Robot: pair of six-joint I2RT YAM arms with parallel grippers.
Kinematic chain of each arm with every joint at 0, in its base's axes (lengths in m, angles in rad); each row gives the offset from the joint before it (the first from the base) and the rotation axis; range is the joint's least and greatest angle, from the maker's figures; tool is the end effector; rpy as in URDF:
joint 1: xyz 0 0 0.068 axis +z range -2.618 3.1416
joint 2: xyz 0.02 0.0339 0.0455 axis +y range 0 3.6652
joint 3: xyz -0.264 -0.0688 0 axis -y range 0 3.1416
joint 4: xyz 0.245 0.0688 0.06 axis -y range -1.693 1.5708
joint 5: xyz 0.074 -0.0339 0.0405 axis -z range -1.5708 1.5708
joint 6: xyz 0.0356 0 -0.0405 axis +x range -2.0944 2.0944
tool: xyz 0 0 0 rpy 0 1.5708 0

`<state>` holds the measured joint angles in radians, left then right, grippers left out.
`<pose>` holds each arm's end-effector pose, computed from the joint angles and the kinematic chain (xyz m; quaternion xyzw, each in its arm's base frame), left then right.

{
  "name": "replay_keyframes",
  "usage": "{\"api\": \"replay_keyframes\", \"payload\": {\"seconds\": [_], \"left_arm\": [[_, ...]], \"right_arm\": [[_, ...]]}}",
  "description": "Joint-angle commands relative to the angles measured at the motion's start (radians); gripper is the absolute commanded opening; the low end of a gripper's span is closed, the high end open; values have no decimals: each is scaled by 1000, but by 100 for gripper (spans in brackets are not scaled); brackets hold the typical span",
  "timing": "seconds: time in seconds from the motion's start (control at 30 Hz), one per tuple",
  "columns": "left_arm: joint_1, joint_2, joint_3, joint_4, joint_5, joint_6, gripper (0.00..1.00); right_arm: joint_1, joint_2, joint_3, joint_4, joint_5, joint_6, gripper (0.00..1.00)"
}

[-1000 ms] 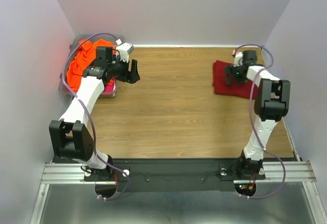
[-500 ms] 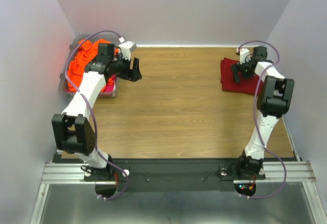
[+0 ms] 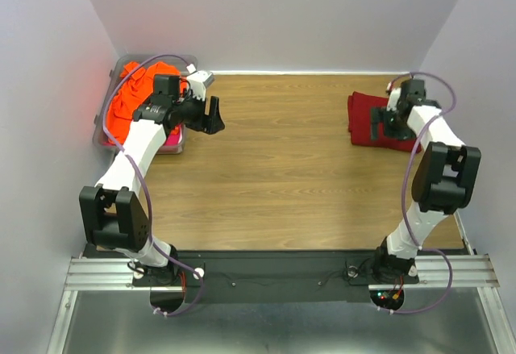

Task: Fold and stack the t-shirts
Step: Neatly place the folded tshirt to the corner

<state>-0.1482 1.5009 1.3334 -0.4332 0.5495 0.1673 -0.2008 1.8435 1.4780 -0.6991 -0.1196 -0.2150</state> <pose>0.3328 -0.0685 0.3362 0.2587 0.8210 -0.2357 0.4510 0.3873 -0.0745 0.2406 -0.0218 0.9663 0.0050 0.2565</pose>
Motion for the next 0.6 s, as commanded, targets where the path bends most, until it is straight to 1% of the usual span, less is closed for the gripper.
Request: {"api": "replay_keyframes", "payload": {"seconds": [0.0,0.13,0.3,0.57], "left_arm": [[13,-56,-14,45,10,-9,77],[18,-47,6,27,0,-2,77],[24,-38,12,25,7,-23,77],[25,-31,16,33,7,-38,77]], "right_arm": [[64,-47,-137,29,168,180,100],[67,-21,-160,58,184,239,100],[67,43,-150,104,204,253,100],[40,184,-71,145,192,154,100]]}}
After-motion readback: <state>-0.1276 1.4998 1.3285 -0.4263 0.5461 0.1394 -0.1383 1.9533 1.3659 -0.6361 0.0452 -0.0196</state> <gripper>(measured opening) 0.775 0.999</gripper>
